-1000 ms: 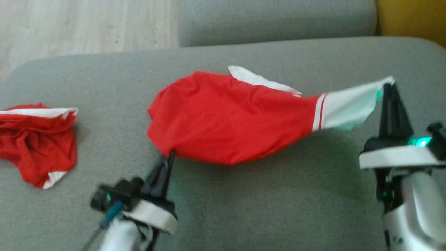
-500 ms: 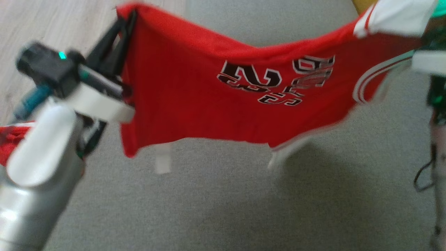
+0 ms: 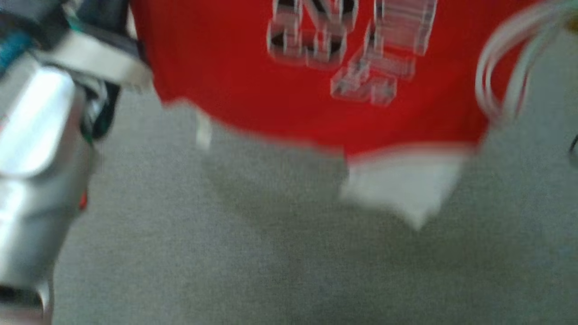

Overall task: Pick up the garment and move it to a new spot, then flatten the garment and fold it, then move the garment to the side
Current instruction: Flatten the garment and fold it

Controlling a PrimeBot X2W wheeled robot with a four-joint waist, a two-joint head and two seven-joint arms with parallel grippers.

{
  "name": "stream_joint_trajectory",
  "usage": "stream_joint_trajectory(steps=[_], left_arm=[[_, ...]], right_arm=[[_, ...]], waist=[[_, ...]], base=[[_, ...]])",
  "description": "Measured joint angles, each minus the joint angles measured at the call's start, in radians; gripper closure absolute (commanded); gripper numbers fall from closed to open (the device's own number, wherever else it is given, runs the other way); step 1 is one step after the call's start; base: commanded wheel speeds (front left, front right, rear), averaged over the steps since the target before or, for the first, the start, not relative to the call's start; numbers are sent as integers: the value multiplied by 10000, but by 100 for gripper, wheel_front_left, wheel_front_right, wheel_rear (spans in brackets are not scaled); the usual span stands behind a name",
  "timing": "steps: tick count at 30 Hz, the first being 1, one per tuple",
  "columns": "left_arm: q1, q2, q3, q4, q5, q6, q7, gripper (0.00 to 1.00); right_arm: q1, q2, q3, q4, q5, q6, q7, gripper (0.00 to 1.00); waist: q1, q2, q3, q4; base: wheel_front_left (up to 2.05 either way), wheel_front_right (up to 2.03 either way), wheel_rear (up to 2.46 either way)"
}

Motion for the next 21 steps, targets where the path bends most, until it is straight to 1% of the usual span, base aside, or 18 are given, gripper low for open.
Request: stream_joint_trajectory(steps=[2,3,4,6,9,11,13,14,17,18,21], left_arm=[[-696,-194,194,575,125,44,-466,100],[-1106,-267,268,809,155,48,-635,100],[-1509,-332,316,997,196,46,-755,100],[-2240,-543,554,1294,230,46,-920,100],[-2883,-823,859,1687,176,38,-1083,100],[-2788,-909,915,2077,27,19,-1141,100],[-2251,-966,897,2499,-161,-71,-1141,100],[-1381,-1051,794,2826,-341,-159,-1139,100],[190,-1444,794,3185,-1030,-178,-1137,100],[739,-1557,780,3233,-1254,-238,-1139,100],[2315,-1753,537,3310,-1937,-238,-1137,100]], right_arm=[[-861,27,-326,337,-328,0,-35,100],[-1317,123,-671,366,-385,0,-50,100],[-1731,188,-905,337,-466,0,-54,100],[-2365,201,-1022,146,-798,0,-65,100],[-2661,383,-1233,-163,-878,0,-67,100],[-2420,575,-1457,-293,-773,0,-67,100],[-1712,654,-1444,-539,-558,0,-67,100],[-634,663,-1384,-765,-268,0,-67,100],[1483,706,-1294,-1005,201,0,-63,100],[2265,800,-1321,-1087,403,0,-63,100],[4536,1053,-1147,-1241,895,0,-61,100]], waist=[[1,0,371,-34],[2,0,556,-56],[1,0,725,-77],[0,0,1047,-119],[1,0,1478,-197],[2,0,1667,-300],[1,0,1754,-455],[-1,0,1782,-610],[-1,0,1754,-805],[-1,0,1730,-868],[-3,0,1648,-1059]], base=[[0,0,0],[0,0,0],[0,0,0],[0,0,0],[0,0,0],[0,0,0],[0,0,0],[0,0,0],[0,0,0],[0,0,0],[0,0,0]])
